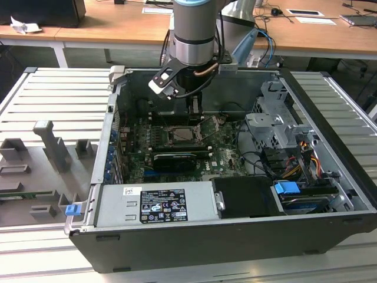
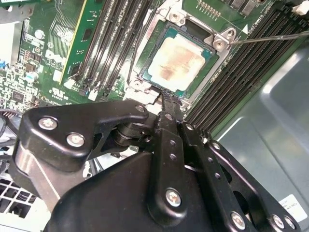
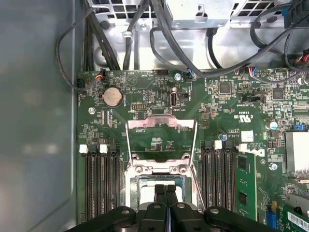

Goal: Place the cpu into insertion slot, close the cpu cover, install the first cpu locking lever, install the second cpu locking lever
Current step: 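Close the cpu cover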

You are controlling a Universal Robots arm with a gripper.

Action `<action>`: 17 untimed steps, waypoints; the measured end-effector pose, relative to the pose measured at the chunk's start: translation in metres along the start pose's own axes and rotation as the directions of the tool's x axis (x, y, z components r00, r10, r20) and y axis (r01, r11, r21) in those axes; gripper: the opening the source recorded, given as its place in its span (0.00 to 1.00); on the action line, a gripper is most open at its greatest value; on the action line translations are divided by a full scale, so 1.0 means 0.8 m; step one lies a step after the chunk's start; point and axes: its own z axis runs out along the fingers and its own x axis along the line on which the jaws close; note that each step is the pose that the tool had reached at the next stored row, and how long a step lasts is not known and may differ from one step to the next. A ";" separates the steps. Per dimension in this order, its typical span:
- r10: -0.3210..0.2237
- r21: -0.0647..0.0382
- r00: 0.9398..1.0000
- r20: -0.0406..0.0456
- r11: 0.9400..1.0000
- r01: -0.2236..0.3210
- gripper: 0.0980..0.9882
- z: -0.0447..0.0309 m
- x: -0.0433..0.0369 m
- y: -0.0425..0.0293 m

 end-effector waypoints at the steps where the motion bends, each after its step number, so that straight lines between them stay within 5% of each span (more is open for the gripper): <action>1: 0.000 0.000 1.000 0.000 1.000 0.000 0.01 0.0001 0.000 0.0010; 4: 0.000 0.000 1.000 0.000 1.000 0.000 0.01 0.0002 0.000 0.0039; 8: 0.000 0.000 1.000 0.003 1.000 0.000 0.01 -0.0108 0.002 0.0056; 17: 0.000 0.000 1.000 0.004 1.000 0.000 0.01 -0.0118 0.002 0.0070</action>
